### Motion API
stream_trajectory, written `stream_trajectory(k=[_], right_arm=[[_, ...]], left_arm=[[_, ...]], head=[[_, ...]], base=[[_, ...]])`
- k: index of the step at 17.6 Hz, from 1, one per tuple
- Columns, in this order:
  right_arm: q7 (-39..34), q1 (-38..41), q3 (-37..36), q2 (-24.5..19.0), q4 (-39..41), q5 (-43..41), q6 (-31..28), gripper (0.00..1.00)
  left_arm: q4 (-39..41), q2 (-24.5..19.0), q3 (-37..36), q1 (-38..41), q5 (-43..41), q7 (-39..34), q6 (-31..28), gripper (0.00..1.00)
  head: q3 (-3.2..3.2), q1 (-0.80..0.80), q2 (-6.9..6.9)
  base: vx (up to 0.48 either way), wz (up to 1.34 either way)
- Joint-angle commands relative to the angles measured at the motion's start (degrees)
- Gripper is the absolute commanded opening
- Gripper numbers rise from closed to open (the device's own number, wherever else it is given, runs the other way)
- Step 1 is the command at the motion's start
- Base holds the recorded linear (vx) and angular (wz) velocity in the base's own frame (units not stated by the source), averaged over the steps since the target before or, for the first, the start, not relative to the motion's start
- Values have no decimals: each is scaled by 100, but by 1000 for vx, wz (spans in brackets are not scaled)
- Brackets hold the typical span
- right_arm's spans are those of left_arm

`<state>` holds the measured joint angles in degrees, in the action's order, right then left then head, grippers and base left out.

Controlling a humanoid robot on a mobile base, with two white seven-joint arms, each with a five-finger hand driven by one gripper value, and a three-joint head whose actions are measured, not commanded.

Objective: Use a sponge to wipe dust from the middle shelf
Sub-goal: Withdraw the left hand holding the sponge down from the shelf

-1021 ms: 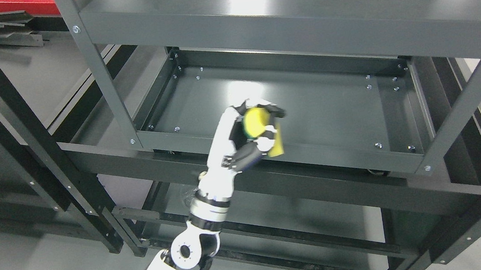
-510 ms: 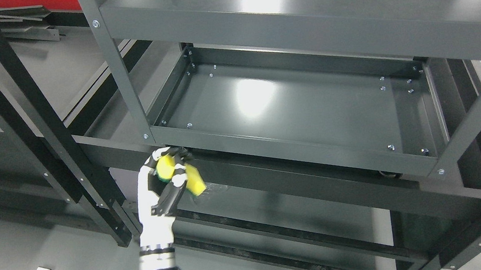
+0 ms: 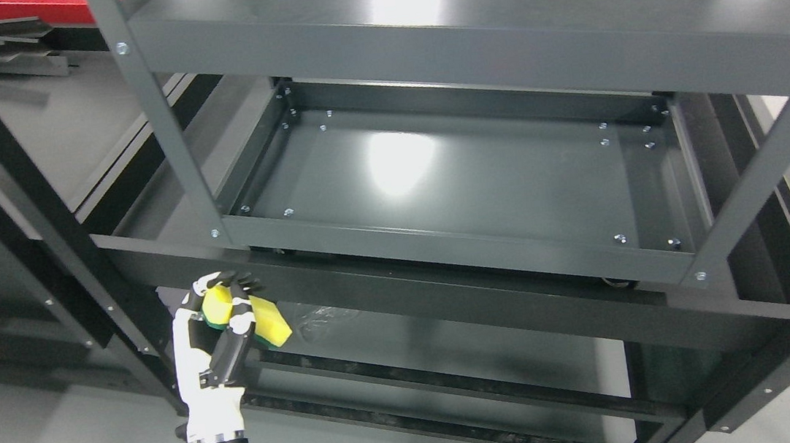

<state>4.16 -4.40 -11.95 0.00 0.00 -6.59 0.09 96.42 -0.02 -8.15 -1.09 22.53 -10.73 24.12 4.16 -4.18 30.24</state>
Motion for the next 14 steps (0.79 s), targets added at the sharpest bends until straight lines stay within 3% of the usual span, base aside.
stream_trajectory(k=[1,14], right_arm=[[-3,1,0,100,100,0,-413,100],[-3,1,0,100,100,0,-413,100]], left_arm=[[518,-98,367,-84,15,-149,-162,0],[527,-98,358,-58,15,-149,-154,0]], head=[[0,0,0],[0,0,0]], base=[[17,-138],[32,-192]])
